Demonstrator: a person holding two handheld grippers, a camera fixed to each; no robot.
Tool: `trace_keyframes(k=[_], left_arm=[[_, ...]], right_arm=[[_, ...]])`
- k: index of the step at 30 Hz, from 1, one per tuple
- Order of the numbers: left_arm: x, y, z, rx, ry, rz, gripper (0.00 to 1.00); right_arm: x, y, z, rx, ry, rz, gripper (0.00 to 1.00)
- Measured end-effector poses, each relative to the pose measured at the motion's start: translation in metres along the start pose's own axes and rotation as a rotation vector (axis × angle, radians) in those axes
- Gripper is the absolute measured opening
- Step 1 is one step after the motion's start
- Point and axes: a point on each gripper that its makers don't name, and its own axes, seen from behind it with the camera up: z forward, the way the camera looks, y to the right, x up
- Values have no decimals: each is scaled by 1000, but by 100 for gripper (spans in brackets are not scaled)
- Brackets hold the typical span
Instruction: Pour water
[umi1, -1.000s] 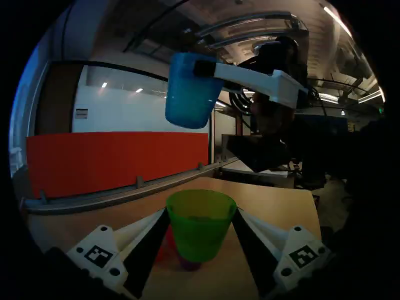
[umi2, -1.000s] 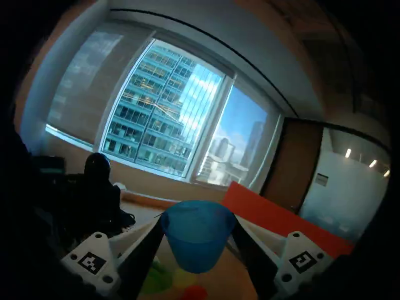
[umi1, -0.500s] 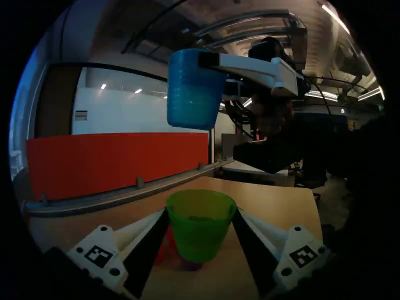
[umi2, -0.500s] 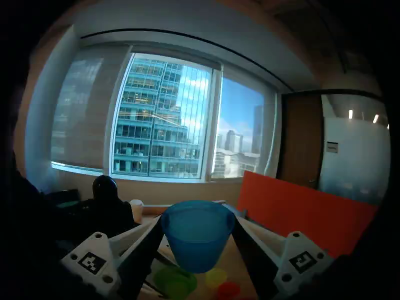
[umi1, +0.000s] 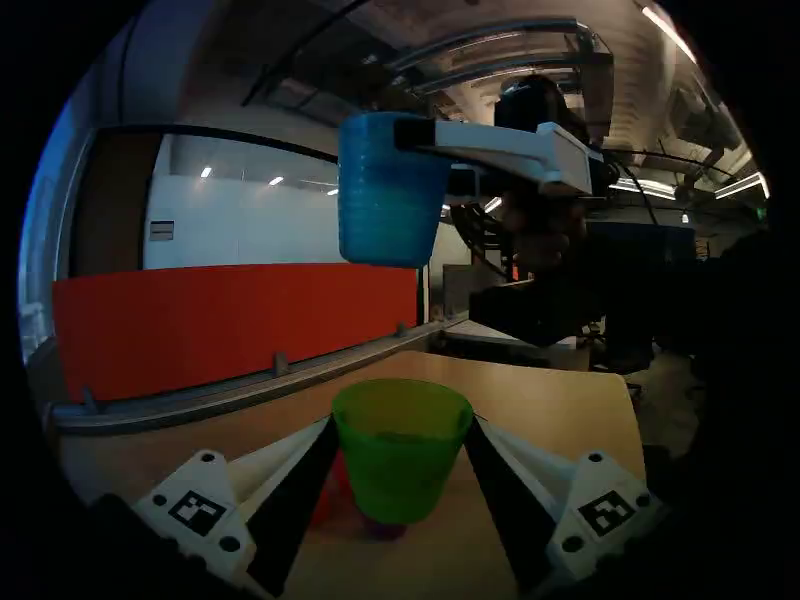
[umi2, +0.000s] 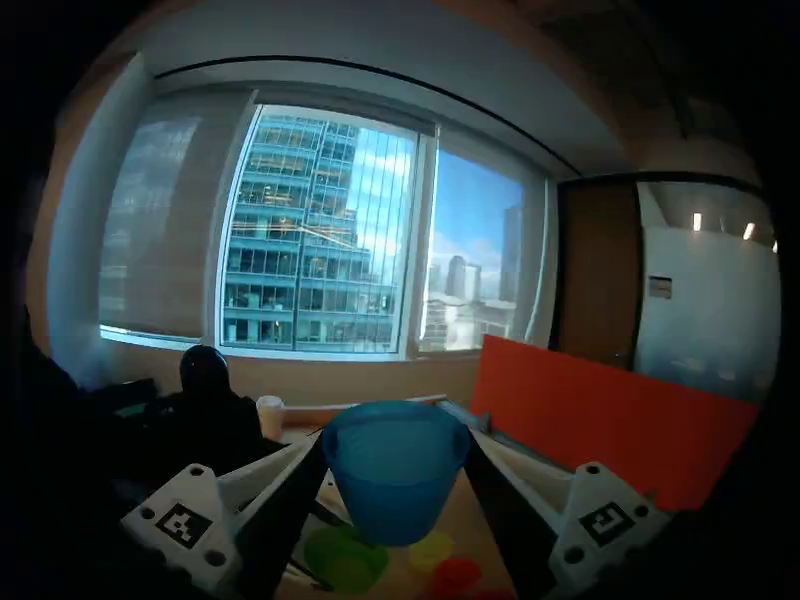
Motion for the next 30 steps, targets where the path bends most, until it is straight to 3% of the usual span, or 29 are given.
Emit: trace_keyframes(k=[12, 30], left_arm=[[-3, -2, 0, 4, -11, 5, 86], [-18, -13, -8, 29, -65, 13, 86]], right_arm=[[-9, 17, -19, -40, -5, 6, 92], [-36, 52, -61, -128, -26, 31, 93]])
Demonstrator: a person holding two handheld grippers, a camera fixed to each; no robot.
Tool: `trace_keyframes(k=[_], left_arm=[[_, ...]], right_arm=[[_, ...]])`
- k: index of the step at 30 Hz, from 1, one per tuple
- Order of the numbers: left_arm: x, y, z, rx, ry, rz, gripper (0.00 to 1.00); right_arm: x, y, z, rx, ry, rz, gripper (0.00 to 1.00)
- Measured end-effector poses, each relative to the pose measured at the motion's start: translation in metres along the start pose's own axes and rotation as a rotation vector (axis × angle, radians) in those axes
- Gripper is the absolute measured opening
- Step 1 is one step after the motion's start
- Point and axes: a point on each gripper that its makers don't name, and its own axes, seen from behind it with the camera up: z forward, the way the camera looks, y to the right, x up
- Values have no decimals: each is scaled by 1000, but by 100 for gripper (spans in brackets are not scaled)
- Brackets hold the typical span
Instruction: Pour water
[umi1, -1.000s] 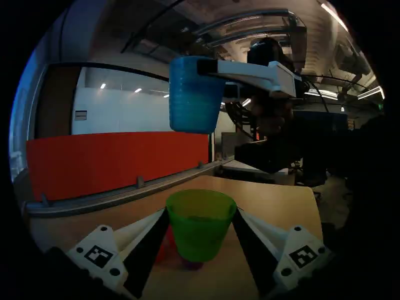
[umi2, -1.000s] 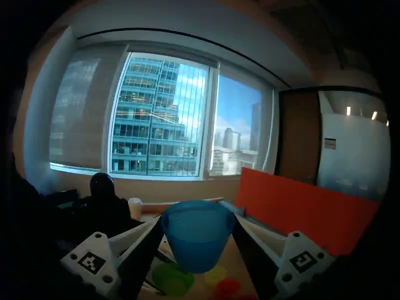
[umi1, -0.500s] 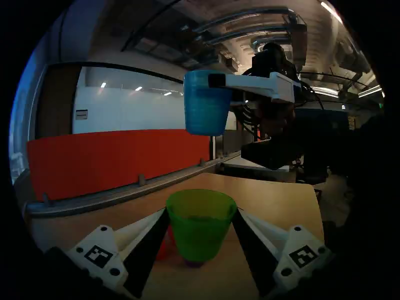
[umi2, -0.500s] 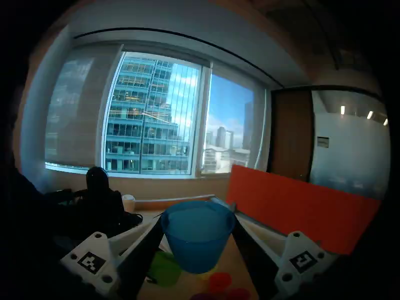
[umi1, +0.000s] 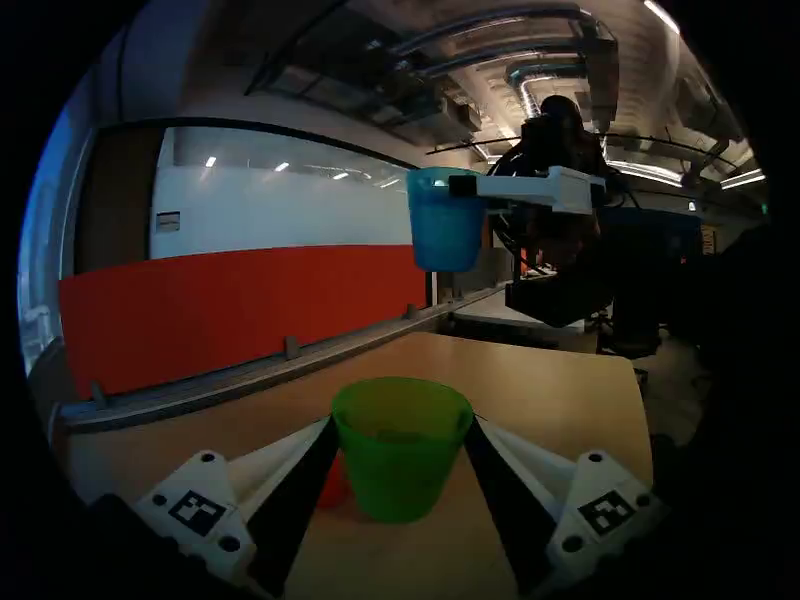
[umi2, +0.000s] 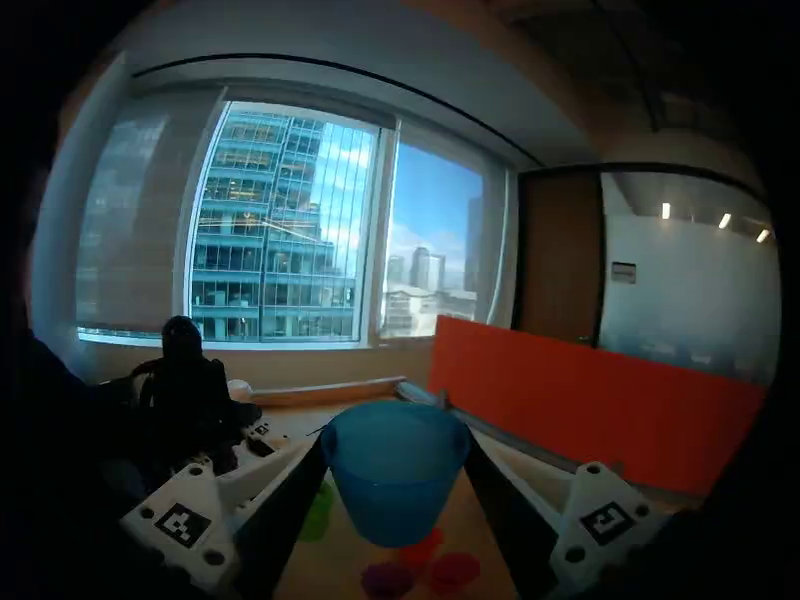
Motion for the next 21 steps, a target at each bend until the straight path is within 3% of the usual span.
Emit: trace_keyframes(k=[21], left_arm=[[-23, -6, 3, 6, -81, 5, 86]], right_arm=[[-63, 16, -23, -21, -87, 12, 94]])
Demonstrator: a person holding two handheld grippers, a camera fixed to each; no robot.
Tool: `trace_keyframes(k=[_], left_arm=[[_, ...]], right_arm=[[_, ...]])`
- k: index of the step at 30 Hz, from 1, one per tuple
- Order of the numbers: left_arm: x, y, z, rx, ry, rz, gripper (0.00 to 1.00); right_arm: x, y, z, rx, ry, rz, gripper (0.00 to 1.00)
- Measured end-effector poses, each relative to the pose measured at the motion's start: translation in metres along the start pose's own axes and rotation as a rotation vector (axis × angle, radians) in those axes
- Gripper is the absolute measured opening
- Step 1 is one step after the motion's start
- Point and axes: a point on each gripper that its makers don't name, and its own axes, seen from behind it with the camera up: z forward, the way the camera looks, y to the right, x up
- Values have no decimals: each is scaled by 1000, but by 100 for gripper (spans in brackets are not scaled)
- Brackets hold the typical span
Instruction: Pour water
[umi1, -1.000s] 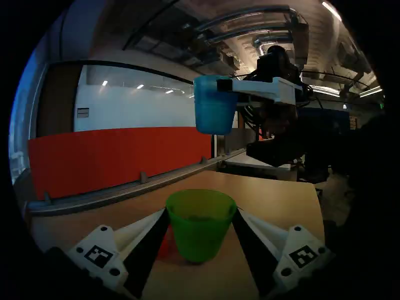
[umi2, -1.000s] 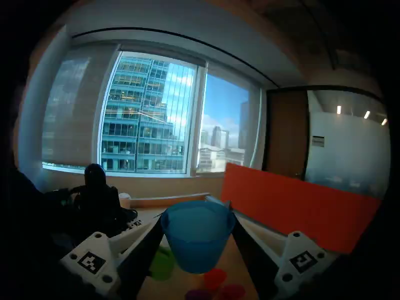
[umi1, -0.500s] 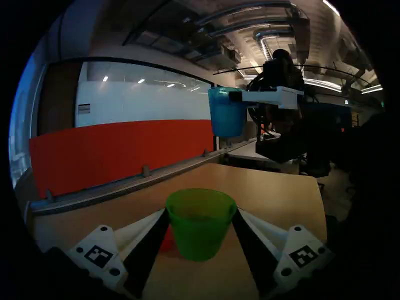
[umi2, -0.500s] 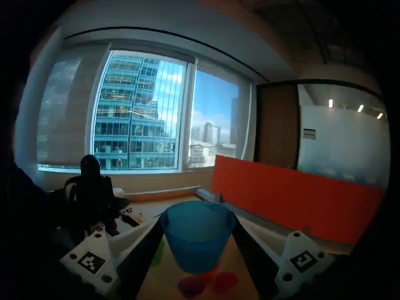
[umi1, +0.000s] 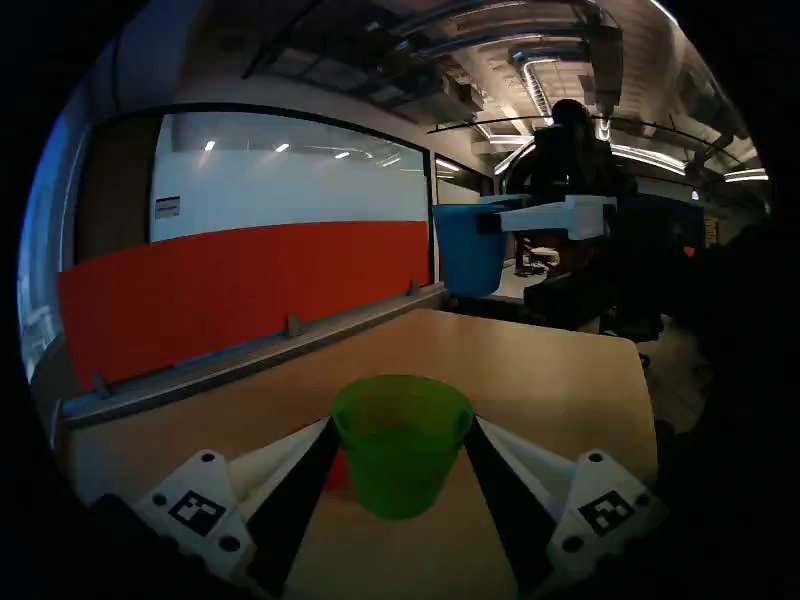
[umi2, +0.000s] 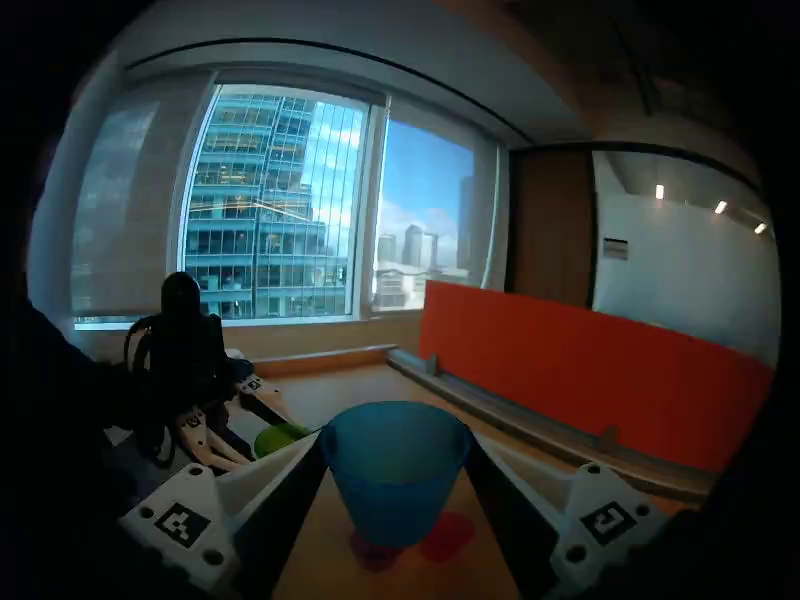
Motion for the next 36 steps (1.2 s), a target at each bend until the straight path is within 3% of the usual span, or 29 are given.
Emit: trace_keyframes(k=[15, 36], left_arm=[[-30, -5, 4, 0, -108, 8, 86], [-72, -11, 11, -1, -248, 2, 86]], right_arm=[[-54, 5, -7, 10, -129, 2, 94], [-121, 8, 2, 31, -283, 26, 94]])
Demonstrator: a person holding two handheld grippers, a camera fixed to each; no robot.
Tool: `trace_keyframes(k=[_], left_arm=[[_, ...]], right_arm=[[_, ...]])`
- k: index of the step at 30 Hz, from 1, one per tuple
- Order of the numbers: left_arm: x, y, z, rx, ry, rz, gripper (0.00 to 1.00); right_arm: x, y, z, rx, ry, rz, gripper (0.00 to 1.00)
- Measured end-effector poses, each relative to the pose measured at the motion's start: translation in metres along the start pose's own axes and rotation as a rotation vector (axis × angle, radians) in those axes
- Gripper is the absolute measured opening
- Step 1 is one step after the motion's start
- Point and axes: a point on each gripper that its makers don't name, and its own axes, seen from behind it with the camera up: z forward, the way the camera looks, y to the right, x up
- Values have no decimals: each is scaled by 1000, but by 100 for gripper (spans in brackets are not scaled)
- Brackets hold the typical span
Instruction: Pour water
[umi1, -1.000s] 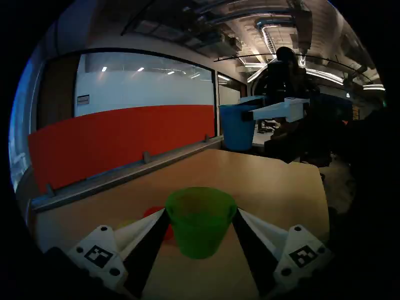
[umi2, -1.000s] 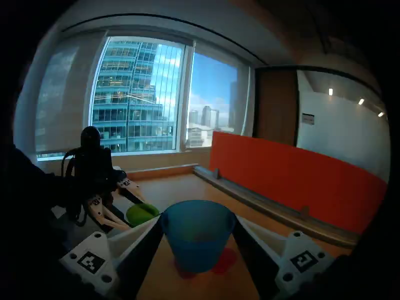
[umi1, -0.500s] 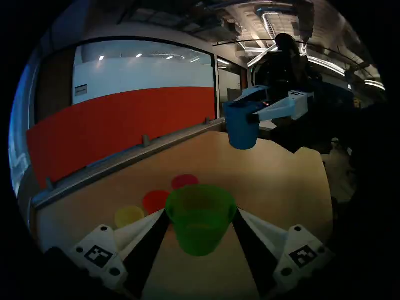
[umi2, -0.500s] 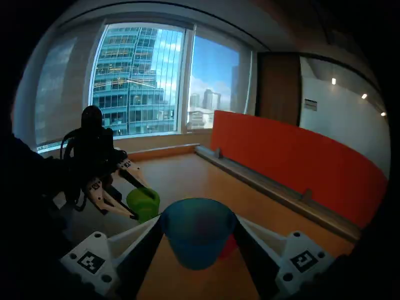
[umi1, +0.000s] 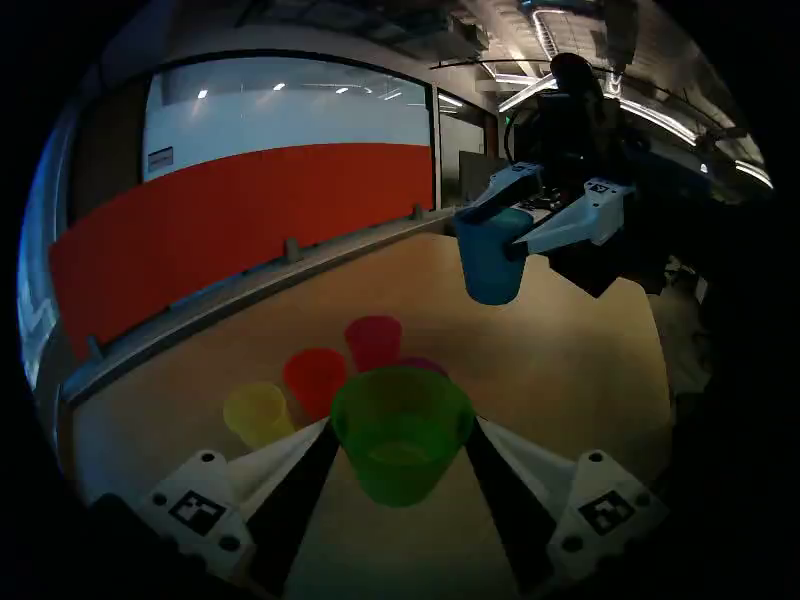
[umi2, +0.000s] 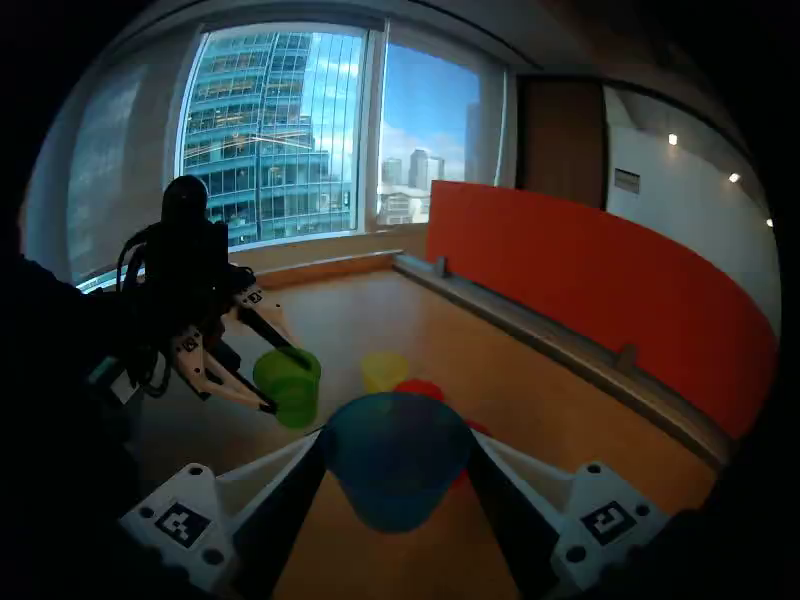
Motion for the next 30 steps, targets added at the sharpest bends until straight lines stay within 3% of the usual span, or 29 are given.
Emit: trace_keyframes(k=[18, 30], left_arm=[[-39, 0, 15, -20, -129, 15, 87], [-58, 2, 26, -47, -165, 18, 87]], right_arm=[[-54, -4, 22, 32, -125, 5, 94], [-86, -6, 34, 50, -192, 7, 94]])
